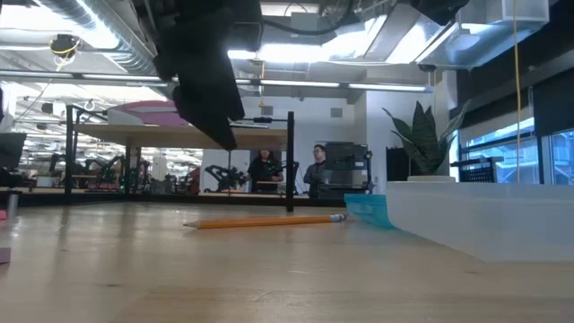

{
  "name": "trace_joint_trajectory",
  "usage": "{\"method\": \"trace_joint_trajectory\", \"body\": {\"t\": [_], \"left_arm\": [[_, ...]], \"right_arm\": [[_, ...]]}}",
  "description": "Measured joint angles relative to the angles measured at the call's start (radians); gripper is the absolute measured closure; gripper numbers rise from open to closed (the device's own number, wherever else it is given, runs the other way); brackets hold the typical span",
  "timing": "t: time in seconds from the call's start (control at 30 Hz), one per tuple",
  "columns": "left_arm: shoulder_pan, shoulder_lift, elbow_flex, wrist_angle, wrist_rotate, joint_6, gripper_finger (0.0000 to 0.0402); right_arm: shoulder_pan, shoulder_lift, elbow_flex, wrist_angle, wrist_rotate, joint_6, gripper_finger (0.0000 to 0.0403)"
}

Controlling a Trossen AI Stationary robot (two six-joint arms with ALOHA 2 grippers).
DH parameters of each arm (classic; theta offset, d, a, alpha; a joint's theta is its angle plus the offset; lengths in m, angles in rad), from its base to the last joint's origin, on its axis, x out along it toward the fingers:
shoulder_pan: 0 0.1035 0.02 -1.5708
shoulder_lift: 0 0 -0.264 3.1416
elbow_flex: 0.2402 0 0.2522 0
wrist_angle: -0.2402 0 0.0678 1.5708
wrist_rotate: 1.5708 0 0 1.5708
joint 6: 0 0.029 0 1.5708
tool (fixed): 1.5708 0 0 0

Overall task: Pack school essentials
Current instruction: Put the top orange pencil into the blue supply box

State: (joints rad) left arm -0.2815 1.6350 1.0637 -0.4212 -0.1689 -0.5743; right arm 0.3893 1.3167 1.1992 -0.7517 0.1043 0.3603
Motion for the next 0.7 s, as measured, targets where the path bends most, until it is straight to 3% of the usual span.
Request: {"method": "trace_joint_trajectory", "body": {"t": [0.37,0.7], "left_arm": [[0.018,0.048,0.000,0.016,-0.080,0.000,0.0005],[0.108,0.048,0.000,0.062,-0.058,-0.040,0.0005]], "right_arm": [[0.000,0.000,0.000,0.004,0.000,0.000,0.0274],[0.000,0.000,0.000,0.007,0.000,0.000,0.0274]]}}
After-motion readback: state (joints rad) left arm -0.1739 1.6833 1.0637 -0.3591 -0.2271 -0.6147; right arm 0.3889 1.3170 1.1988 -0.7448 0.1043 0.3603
